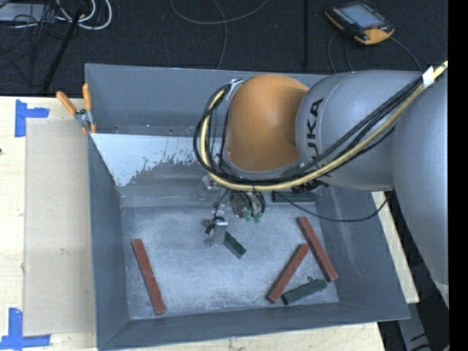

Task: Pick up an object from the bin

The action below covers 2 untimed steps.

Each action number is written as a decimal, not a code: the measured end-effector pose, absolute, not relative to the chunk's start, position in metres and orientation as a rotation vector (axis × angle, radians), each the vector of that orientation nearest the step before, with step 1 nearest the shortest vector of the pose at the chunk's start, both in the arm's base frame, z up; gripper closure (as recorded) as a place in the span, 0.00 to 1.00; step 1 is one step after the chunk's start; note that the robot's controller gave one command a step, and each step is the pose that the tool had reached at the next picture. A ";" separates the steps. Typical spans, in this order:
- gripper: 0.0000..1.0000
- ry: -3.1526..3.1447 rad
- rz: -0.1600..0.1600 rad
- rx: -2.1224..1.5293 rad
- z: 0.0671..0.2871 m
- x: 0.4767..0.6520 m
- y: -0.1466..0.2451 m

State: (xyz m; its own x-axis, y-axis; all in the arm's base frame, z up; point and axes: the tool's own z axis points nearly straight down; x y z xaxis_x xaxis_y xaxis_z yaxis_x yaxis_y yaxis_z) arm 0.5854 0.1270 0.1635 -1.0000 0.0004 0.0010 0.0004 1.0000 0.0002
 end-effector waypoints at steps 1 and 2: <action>0.00 -3.139 -0.001 0.117 0.141 0.588 0.072; 0.00 -3.128 0.002 -0.274 0.128 0.587 0.056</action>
Offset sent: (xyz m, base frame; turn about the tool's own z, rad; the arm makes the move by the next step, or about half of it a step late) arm 0.0007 -0.0575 -0.0404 0.2734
